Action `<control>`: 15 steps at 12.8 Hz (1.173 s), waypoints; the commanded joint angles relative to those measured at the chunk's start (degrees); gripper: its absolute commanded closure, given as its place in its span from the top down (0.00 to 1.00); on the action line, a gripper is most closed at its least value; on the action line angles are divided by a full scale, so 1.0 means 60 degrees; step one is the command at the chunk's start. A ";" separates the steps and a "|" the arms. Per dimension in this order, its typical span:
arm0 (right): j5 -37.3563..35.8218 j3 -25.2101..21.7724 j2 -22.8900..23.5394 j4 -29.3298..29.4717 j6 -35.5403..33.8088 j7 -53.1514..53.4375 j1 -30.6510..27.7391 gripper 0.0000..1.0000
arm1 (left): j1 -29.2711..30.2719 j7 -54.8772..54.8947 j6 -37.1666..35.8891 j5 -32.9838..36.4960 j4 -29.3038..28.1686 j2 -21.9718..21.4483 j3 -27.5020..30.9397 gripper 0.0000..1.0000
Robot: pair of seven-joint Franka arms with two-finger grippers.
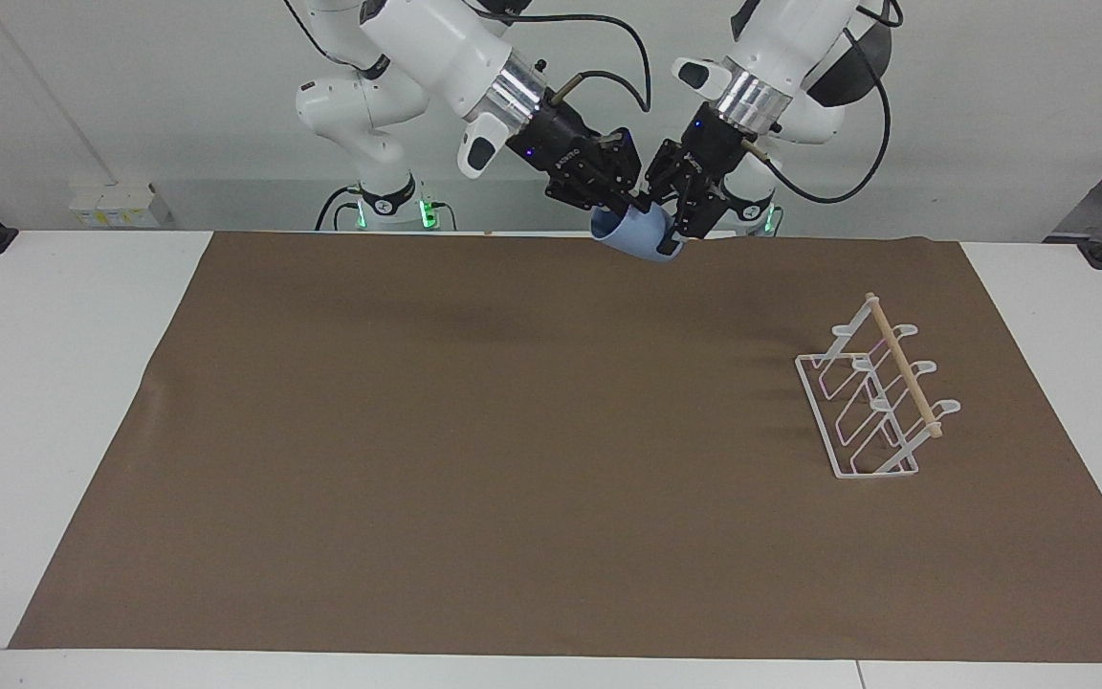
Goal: Hang cup on cup holder
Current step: 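Open the right gripper and withdraw it while the left gripper holds the cup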
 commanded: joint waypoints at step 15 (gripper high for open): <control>-0.6258 -0.0075 -0.0155 0.2237 -0.6300 -0.7681 -0.2619 0.52 | 0.0827 0.0025 -0.2950 1.0552 0.0455 0.1041 0.0100 0.00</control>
